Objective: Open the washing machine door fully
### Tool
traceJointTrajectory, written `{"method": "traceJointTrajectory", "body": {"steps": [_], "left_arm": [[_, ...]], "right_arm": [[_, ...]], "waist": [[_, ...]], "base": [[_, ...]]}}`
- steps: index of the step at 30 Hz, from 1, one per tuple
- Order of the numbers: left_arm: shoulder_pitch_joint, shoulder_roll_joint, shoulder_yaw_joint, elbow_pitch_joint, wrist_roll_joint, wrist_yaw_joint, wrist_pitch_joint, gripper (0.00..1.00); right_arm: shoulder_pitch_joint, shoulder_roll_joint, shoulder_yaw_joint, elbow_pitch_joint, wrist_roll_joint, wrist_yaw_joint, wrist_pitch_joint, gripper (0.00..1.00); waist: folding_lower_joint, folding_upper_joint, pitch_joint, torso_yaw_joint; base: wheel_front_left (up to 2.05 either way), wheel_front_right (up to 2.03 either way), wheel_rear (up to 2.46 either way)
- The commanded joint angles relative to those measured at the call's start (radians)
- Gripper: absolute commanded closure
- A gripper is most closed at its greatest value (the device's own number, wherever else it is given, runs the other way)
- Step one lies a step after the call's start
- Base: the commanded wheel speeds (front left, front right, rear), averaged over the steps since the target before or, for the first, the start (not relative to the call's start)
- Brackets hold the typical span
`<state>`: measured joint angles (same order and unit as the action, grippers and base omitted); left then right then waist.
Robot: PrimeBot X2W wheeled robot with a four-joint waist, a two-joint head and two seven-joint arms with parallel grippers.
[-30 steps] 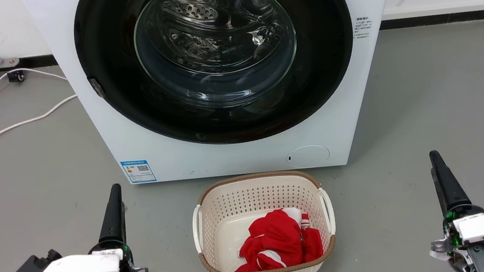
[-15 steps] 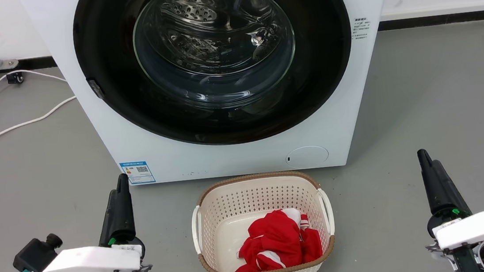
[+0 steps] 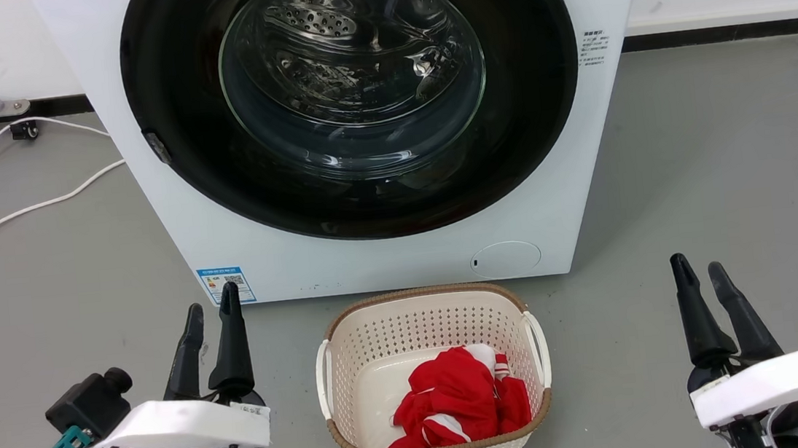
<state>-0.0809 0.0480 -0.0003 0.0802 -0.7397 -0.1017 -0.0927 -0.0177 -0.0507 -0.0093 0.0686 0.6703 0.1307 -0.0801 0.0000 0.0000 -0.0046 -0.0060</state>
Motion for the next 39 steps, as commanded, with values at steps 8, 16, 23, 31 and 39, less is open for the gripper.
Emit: {"method": "traceJointTrajectory", "body": {"steps": [8,16,23,31,39], "left_arm": [[-0.001,0.009,-0.016,-0.009,0.143,0.021,-0.031,0.0],[-0.002,0.02,-0.034,-0.004,0.244,0.038,-0.054,0.0],[0.003,0.029,-0.047,-0.006,0.319,0.056,-0.073,0.0],[0.004,0.036,-0.067,-0.006,0.416,0.075,-0.096,0.0],[0.011,0.04,-0.075,-0.007,0.483,0.086,-0.114,0.0]], "right_arm": [[0.011,-0.001,0.002,-0.038,-0.141,0.0,0.003,0.0],[0.019,0.0,0.005,-0.049,-0.242,0.0,0.01,0.0],[0.03,0.0,0.006,-0.062,-0.328,0.0,0.011,0.0],[0.038,0.0,0.008,-0.072,-0.423,0.0,0.016,0.0],[0.05,0.0,0.013,-0.079,-0.482,0.0,0.02,0.0]], "waist": [[0.0,0.0,-0.001,0.0],[0.0,0.0,-0.003,-0.001],[0.0,0.0,-0.003,-0.003],[0.0,0.0,-0.002,-0.004],[0.0,0.0,-0.005,-0.004]], "base": [[0.0,0.0,0.0],[0.0,0.0,0.0],[0.0,0.0,0.0],[0.0,0.0,0.0],[0.0,0.0,0.0]]}}
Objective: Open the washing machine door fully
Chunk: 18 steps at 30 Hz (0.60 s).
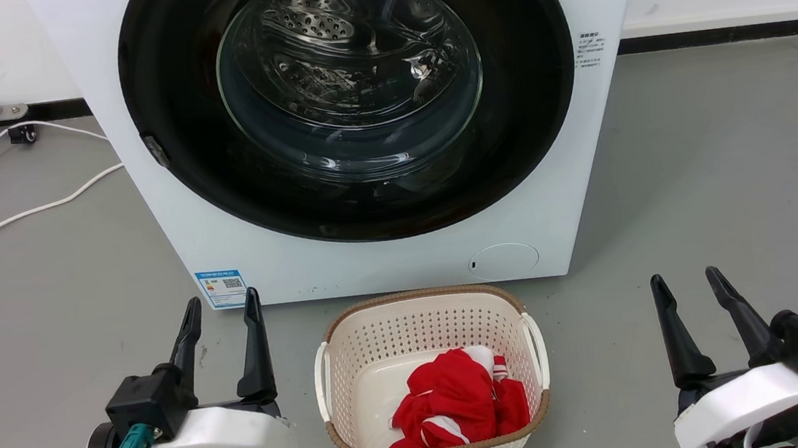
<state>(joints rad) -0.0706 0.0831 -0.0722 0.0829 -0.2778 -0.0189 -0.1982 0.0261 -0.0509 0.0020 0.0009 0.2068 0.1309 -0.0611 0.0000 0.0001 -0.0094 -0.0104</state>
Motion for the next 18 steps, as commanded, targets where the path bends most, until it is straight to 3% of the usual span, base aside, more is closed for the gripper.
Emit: {"method": "traceJointTrajectory", "body": {"steps": [1,18], "left_arm": [[0.004,0.005,-0.004,-0.011,0.036,0.006,-0.012,0.0],[0.029,-0.004,-0.003,-0.011,0.148,0.014,-0.045,0.0]], "right_arm": [[0.008,0.001,0.003,-0.013,-0.034,0.0,0.001,0.0],[0.014,0.001,0.009,-0.013,-0.108,0.0,-0.005,0.0]], "waist": [[0.0,-0.0001,-0.001,-0.001],[0.0,-0.0001,-0.001,-0.003]], "base": [[0.0,0.0,0.0],[0.0,0.0,0.0]]}}
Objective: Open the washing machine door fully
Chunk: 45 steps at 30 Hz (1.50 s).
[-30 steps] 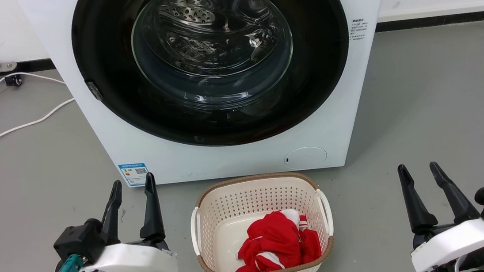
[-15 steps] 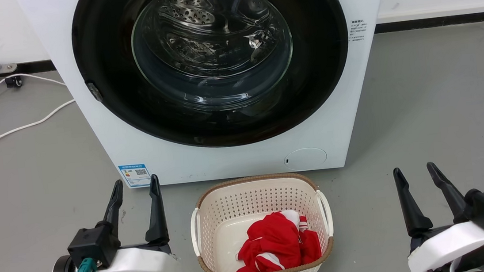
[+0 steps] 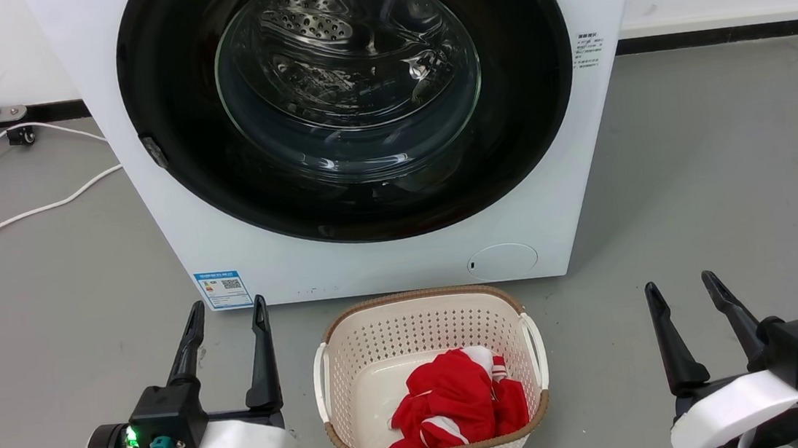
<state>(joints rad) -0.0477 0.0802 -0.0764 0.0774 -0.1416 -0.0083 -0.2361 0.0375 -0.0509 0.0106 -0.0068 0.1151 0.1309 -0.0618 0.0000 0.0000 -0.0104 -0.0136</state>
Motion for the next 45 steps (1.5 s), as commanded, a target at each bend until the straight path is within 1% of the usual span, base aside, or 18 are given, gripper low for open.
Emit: {"method": "traceJointTrajectory", "body": {"steps": [1,10,14,29,30,31,32,37,40,42,45], "left_arm": [[0.007,-0.002,0.002,-0.006,0.018,0.004,-0.008,0.0],[0.019,-0.011,0.007,-0.007,0.074,0.005,-0.024,0.0],[0.021,-0.016,0.009,-0.007,0.091,-0.003,-0.031,0.0],[0.015,-0.027,0.027,0.005,0.078,-0.018,-0.03,0.0],[0.014,-0.027,0.028,0.005,0.077,-0.018,-0.03,0.0],[0.014,-0.027,0.029,0.005,0.077,-0.02,-0.03,0.0],[0.014,-0.027,0.029,0.005,0.077,-0.022,-0.03,0.0],[0.015,-0.029,0.03,0.005,0.079,-0.023,-0.03,0.0],[0.015,-0.029,0.03,0.006,0.082,-0.024,-0.03,0.0],[0.014,-0.029,0.031,0.006,0.082,-0.025,-0.03,0.0],[0.012,-0.03,0.033,0.006,0.08,-0.025,-0.03,0.0]], "right_arm": [[0.003,0.001,0.0,-0.004,-0.018,0.0,-0.005,0.0],[-0.002,0.001,0.004,0.002,-0.062,0.0,-0.019,0.0],[-0.002,0.001,0.003,0.0,-0.086,0.0,-0.025,0.0],[-0.013,0.001,0.004,0.018,-0.054,0.0,-0.031,0.0],[-0.011,0.001,0.005,0.022,-0.052,0.0,-0.026,0.56],[-0.011,0.001,0.006,0.023,-0.05,0.0,-0.023,0.85],[-0.011,0.001,0.007,0.025,-0.046,0.0,-0.02,1.0],[-0.013,0.001,0.013,0.033,-0.034,0.0,-0.018,1.0],[-0.015,0.001,0.012,0.034,-0.001,0.0,-0.027,1.0],[-0.015,0.001,0.013,0.04,0.078,0.0,-0.037,1.0],[-0.026,0.001,0.02,0.056,0.253,0.0,-0.06,1.0]], "waist": [[0.0,0.0,0.0,0.0],[0.0,0.0,0.0,0.0],[0.0,0.0,0.0,0.001],[0.0,0.0,0.002,0.001],[0.0,0.0,0.001,0.001],[0.0,0.0,0.001,0.0],[0.0,0.0,0.001,0.0],[0.0,0.0,-0.001,-0.003],[0.0,0.0,0.0,-0.005],[0.0,0.0,0.001,-0.006],[0.0,0.0,0.004,-0.008]], "base": [[0.0,0.0,0.0],[0.0,0.0,0.0],[0.0,0.0,0.0],[0.0,0.0,0.0],[0.0,0.0,0.0],[0.0,0.0,0.0],[0.0,0.0,0.0],[0.0,0.0,0.0],[0.0,0.0,0.0],[0.0,0.0,0.0],[0.0,0.0,0.0]]}}
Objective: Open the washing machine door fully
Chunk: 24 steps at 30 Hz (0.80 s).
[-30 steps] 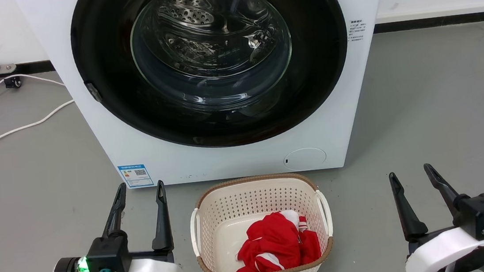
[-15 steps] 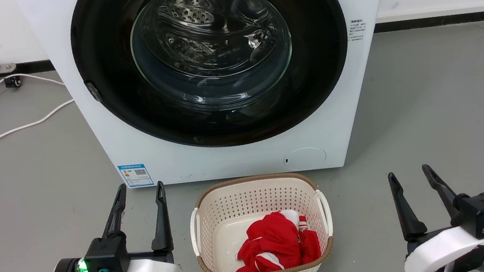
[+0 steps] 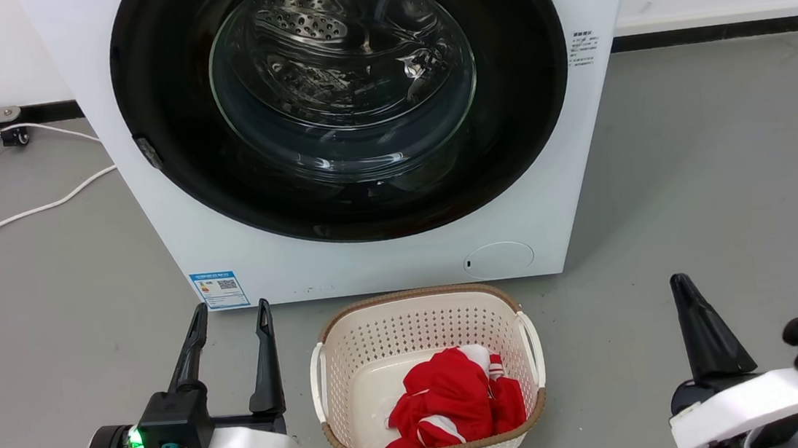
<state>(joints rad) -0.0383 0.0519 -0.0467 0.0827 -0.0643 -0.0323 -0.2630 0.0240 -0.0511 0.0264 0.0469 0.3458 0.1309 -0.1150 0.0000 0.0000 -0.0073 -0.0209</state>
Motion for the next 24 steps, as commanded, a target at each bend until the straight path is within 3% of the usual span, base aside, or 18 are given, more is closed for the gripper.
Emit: {"method": "traceJointTrajectory", "body": {"steps": [1,7,13,18,24], "left_arm": [[0.002,-0.001,0.004,0.0,0.003,0.0,-0.003,0.0],[-0.004,-0.002,0.009,-0.004,0.002,0.004,-0.003,0.0],[-0.026,-0.002,0.008,-0.015,-0.006,0.009,-0.003,0.0],[-0.06,-0.002,0.013,-0.034,-0.004,0.012,-0.003,0.0],[-0.111,-0.002,0.021,-0.059,-0.003,0.006,-0.003,0.0]], "right_arm": [[-0.019,0.001,0.005,0.007,0.08,0.0,-0.022,1.0],[-0.077,0.002,0.003,0.05,0.479,0.0,-0.117,1.0],[-0.181,0.001,0.002,0.062,0.883,0.0,-0.142,1.0],[-0.301,0.001,-0.043,0.082,0.988,0.0,-0.124,1.0],[-0.505,-0.044,-0.108,0.187,1.093,0.0,-0.009,1.0]], "waist": [[0.0,0.0,0.002,-0.001],[0.0,0.0,0.011,-0.005],[0.0,0.0,0.045,-0.006],[0.0,0.0,0.104,-0.006],[0.0,0.0,0.178,0.002]], "base": [[0.0,0.0,0.0],[0.0,0.0,0.0],[0.0,0.0,0.0],[0.0,0.0,0.0],[0.0,0.0,0.0]]}}
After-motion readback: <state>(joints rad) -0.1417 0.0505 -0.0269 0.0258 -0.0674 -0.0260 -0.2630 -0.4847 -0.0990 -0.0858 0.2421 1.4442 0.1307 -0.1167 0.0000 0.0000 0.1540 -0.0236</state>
